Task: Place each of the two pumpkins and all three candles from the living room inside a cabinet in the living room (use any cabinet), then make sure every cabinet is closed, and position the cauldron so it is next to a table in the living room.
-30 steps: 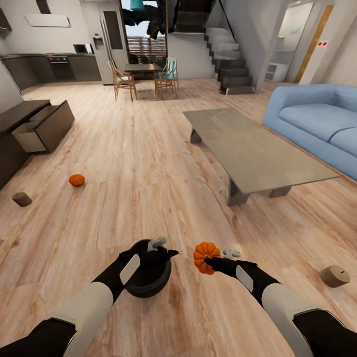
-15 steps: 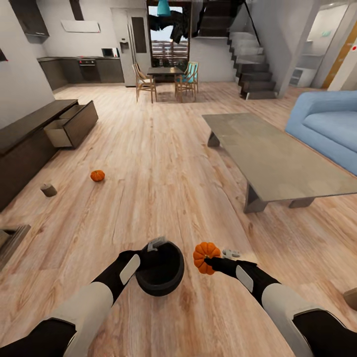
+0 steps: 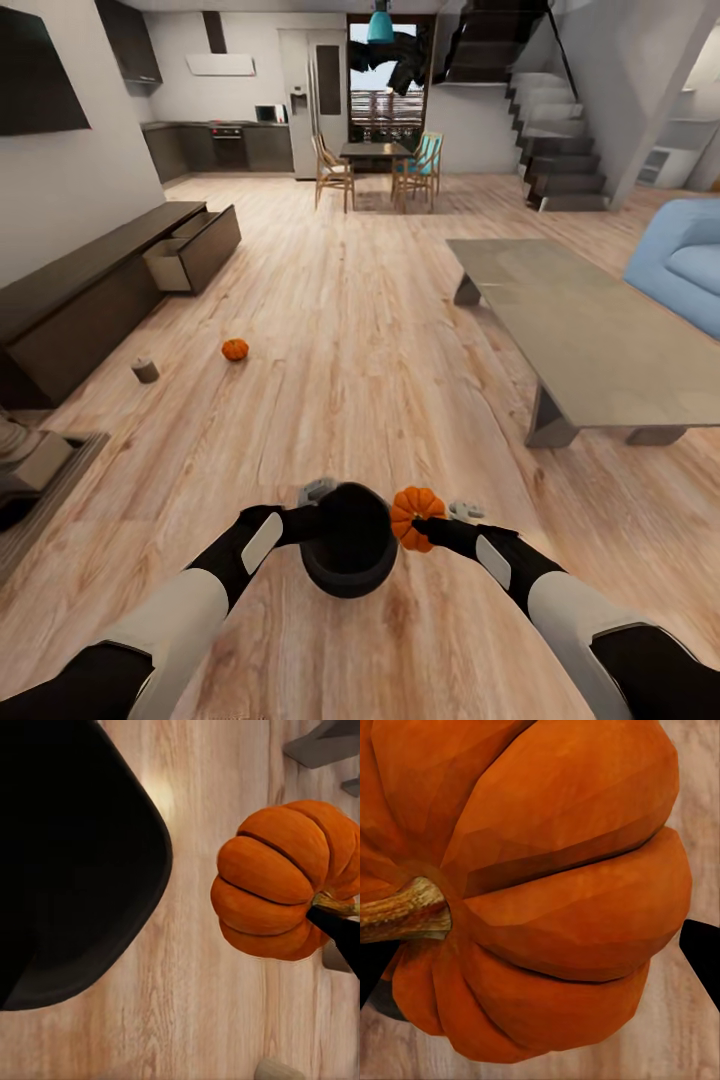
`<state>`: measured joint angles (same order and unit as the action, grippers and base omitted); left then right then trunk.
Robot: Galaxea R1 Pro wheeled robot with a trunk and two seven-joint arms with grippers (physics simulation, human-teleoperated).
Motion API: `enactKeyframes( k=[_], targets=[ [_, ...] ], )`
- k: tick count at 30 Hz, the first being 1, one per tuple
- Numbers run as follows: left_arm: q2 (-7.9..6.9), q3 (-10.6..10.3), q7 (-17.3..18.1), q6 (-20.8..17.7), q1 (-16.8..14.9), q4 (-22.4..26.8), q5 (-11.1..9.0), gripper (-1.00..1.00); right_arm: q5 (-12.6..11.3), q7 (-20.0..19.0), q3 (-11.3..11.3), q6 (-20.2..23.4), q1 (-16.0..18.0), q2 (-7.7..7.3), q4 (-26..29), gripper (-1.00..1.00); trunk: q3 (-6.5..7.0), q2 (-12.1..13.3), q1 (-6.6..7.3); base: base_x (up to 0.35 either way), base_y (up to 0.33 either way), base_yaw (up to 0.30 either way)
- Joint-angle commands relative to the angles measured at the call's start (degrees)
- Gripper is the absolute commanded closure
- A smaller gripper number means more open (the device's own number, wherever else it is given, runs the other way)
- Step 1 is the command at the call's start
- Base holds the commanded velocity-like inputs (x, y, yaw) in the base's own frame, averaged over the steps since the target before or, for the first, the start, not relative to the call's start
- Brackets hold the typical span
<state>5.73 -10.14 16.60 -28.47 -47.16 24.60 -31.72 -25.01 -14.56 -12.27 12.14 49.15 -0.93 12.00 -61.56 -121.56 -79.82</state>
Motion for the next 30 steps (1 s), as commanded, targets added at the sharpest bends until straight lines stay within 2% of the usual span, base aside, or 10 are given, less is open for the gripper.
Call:
enactKeyframes(
  k=[1, 30],
  targets=[
    [-0.01, -0.1, 0.0, -0.2, 0.0, 0.0, -0.2, -1.00, -0.7, 0.0, -0.4, 0.3, 0.0, -0.08, 0.1, 1.00, 0.02, 0.0, 0.01, 0.000, 0.000, 0.234],
    [-0.01, -0.1, 0.0, -0.2, 0.0, -0.1, -0.2, -1.00, -0.8, 0.0, -0.4, 0.1, 0.0, -0.13, 0.1, 1.00, 1.71, 0.0, 0.01, 0.000, 0.000, 0.233]
  ],
)
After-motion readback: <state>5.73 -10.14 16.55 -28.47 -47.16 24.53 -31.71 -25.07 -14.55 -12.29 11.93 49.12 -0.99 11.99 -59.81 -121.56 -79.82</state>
